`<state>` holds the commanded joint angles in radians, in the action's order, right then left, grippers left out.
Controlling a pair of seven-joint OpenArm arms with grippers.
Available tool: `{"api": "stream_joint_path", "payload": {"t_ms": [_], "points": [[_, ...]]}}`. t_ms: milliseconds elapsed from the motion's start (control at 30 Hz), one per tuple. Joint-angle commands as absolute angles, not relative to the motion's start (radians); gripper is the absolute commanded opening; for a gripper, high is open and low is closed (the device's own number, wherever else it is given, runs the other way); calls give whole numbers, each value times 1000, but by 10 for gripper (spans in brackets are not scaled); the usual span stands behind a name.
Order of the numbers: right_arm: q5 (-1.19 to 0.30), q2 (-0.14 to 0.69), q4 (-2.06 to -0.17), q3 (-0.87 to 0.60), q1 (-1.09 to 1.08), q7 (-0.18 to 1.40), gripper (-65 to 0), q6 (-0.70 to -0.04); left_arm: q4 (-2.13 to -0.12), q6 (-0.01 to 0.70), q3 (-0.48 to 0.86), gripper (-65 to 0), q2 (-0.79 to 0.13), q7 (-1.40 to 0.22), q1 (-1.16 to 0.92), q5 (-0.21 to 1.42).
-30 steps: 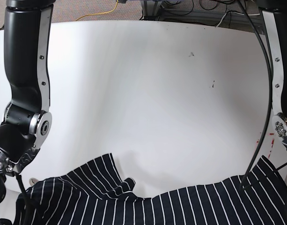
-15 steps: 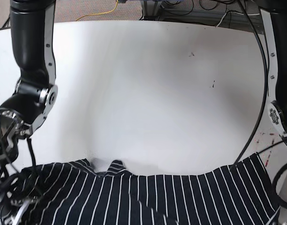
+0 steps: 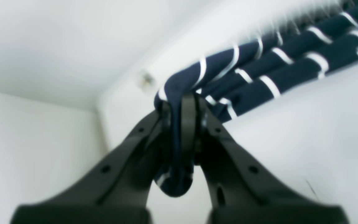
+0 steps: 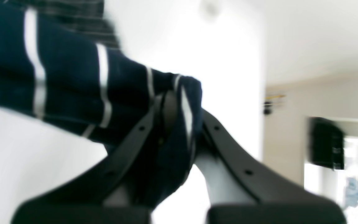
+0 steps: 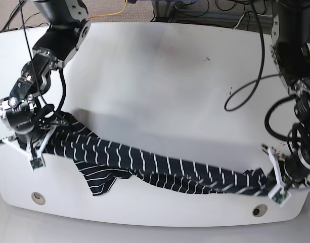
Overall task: Layout the t-shirt on the table in an organized manner, then fold the t-shirt properly
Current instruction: 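Lower the shirt onto the table with both grippers, laying it flat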
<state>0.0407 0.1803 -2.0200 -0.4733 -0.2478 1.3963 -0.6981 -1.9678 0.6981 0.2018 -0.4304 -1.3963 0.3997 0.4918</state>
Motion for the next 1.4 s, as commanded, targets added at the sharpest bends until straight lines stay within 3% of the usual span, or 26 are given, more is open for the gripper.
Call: {"api": "stream_joint_path", "payload": {"t_ms": [267,633,1400], "points": [[42,122,-2020,-498,-82,1396,-648,-698,-1969,698,295,-640,-438,-1396,130,492],[42,88,-2020,-492,79,1368,-648,-698,-1968,698,306,-642,-521,-1396,-110,489],[42,84,-2020,-490,274,1366,-642,-698,-1965,698,306,-637,-578,-1382,-278,489]]}}
